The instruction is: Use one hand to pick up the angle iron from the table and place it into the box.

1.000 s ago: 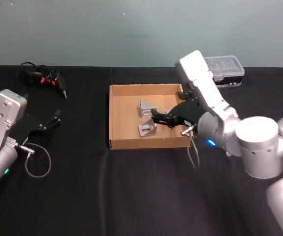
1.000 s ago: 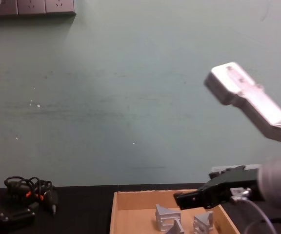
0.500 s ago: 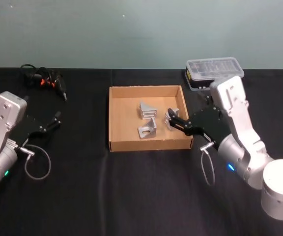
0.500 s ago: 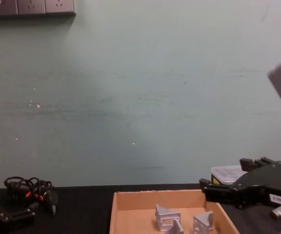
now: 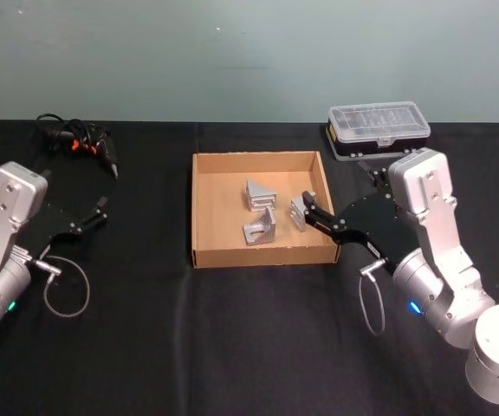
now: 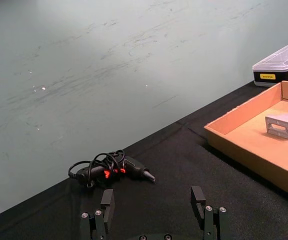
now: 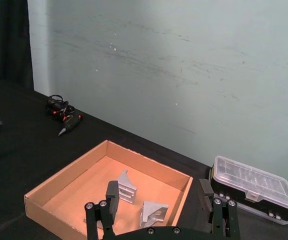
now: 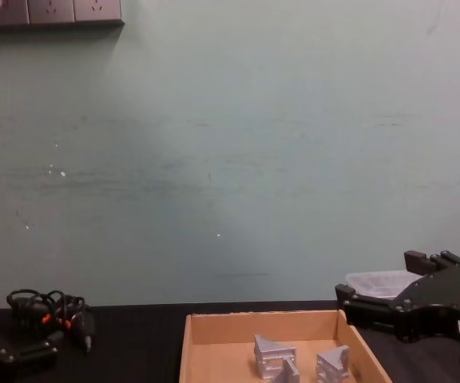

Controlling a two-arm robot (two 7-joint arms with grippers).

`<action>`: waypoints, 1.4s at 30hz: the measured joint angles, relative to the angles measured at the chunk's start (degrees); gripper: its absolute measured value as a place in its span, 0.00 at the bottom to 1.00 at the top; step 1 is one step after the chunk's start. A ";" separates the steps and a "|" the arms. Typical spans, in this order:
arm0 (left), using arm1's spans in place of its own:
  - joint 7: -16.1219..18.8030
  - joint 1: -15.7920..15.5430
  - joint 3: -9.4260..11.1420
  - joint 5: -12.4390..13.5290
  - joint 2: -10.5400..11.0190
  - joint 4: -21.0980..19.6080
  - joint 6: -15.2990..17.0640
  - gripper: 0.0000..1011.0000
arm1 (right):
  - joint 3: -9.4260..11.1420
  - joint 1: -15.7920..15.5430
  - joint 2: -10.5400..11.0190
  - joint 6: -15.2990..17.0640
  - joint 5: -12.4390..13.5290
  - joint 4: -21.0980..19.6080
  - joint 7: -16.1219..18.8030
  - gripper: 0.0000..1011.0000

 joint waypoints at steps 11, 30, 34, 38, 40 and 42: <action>0.00 0.00 0.00 0.00 0.00 0.00 0.00 0.99 | 0.00 -0.02 -0.02 -0.02 -0.03 0.03 0.07 0.99; 0.00 0.00 0.00 0.00 0.00 0.00 0.00 0.99 | -0.07 -0.02 -0.08 -0.15 -0.12 0.13 0.05 0.99; 0.00 0.00 0.00 0.00 0.00 0.00 0.00 0.99 | -0.07 -0.02 -0.08 -0.18 -0.12 0.13 0.05 0.99; 0.00 0.00 0.00 0.00 0.00 0.00 0.00 0.99 | -0.07 -0.02 -0.08 -0.19 -0.13 0.13 0.03 0.99; 0.00 0.00 0.00 0.00 0.00 0.00 0.00 0.99 | -0.07 -0.02 -0.08 -0.19 -0.13 0.13 0.02 0.99; 0.00 0.00 0.00 0.00 0.00 0.00 0.00 0.99 | -0.07 -0.02 -0.08 -0.19 -0.13 0.13 0.01 0.99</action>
